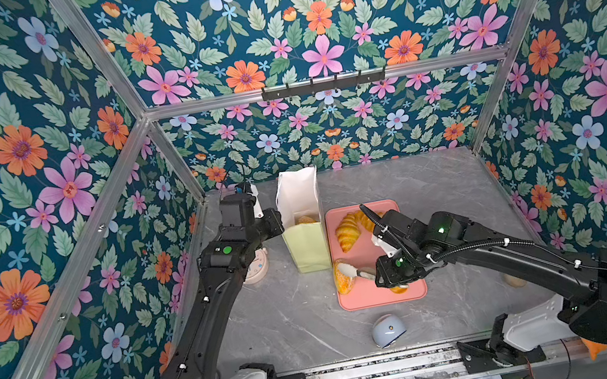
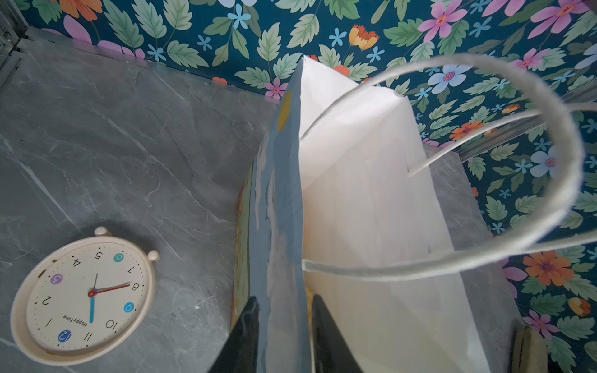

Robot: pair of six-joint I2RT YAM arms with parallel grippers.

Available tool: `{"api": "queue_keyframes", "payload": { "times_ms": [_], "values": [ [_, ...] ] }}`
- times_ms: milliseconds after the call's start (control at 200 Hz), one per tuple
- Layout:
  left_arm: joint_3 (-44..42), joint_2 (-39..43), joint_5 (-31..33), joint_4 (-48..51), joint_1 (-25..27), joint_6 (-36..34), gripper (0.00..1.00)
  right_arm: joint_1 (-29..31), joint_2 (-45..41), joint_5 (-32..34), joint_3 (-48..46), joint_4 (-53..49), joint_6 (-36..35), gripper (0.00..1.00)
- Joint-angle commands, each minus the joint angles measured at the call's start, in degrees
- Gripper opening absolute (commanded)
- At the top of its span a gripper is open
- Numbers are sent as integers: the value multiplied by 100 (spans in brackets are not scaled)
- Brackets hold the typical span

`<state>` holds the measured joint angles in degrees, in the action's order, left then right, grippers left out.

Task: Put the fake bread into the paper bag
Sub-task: 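Lower the open tongs around the orange sugar-coated bun with the right gripper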

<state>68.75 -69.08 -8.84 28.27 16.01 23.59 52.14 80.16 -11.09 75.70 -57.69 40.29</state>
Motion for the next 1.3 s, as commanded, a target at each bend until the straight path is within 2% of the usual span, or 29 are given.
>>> {"api": "queue_keyframes", "payload": {
  "times_ms": [0, 1295],
  "values": [
    [0, 8, 49, -61, -6, -13, 30, 79, 158, 143, 100, -72, 64, 43],
    [11, 17, 43, -23, -6, -39, 30, 198, 773, 45, 287, 178, -162, 41]
  ]
}}
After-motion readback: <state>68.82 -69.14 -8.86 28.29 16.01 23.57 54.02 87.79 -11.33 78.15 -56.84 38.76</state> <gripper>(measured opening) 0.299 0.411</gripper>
